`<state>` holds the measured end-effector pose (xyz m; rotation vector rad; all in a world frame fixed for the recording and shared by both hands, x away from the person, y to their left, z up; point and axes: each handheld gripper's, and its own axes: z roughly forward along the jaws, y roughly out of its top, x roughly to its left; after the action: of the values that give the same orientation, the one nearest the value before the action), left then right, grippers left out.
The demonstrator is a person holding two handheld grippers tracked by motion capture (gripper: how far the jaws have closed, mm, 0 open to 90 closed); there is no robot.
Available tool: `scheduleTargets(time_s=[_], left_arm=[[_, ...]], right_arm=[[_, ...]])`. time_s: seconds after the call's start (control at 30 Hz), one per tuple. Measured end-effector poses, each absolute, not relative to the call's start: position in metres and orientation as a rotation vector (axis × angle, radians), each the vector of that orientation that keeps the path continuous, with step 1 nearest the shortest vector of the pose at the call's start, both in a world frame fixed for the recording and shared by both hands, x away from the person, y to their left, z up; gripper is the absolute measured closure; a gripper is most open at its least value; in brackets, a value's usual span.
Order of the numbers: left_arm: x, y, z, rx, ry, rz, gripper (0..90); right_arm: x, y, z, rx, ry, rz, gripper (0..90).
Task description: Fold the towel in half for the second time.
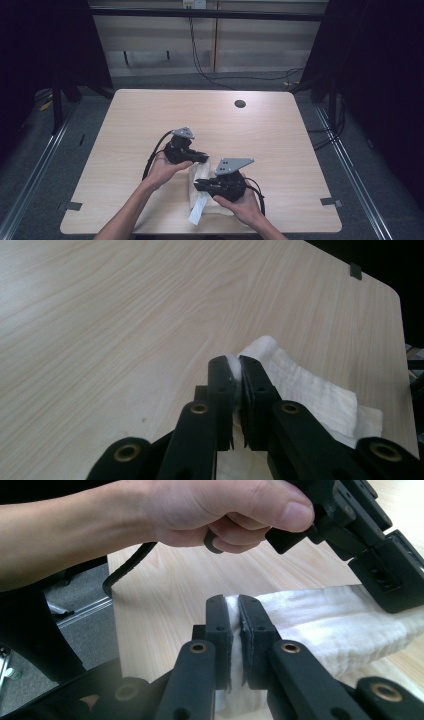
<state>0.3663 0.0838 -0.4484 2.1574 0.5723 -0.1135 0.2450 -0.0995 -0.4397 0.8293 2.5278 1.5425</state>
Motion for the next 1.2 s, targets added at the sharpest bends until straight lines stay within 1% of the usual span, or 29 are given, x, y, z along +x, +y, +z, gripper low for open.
scheduleTargets(time_s=[0.4, 0.63, 1.0, 1.1, 1.2], left_arm=[[0.367, 0.061, -0.449, 2.141, 0.569, -0.131, 84.8], [0.365, 0.038, -0.458, 2.143, 0.551, -0.177, 84.7], [0.361, 0.011, -0.474, 2.174, 0.537, -0.202, 84.3], [0.358, 0.003, -0.478, 2.204, 0.523, -0.200, 82.0], [0.357, 0.000, -0.480, 2.200, 0.509, -0.218, 81.8]], right_arm=[[0.239, -0.128, -0.442, 0.877, 2.500, 1.536, 84.2], [0.233, -0.143, -0.455, 0.929, 2.526, 1.470, 84.1], [0.224, -0.165, -0.471, 0.999, 2.544, 1.372, 83.2], [0.223, -0.170, -0.476, 1.028, 2.550, 1.358, 82.1], [0.222, -0.173, -0.484, 1.035, 2.560, 1.316, 81.0]])
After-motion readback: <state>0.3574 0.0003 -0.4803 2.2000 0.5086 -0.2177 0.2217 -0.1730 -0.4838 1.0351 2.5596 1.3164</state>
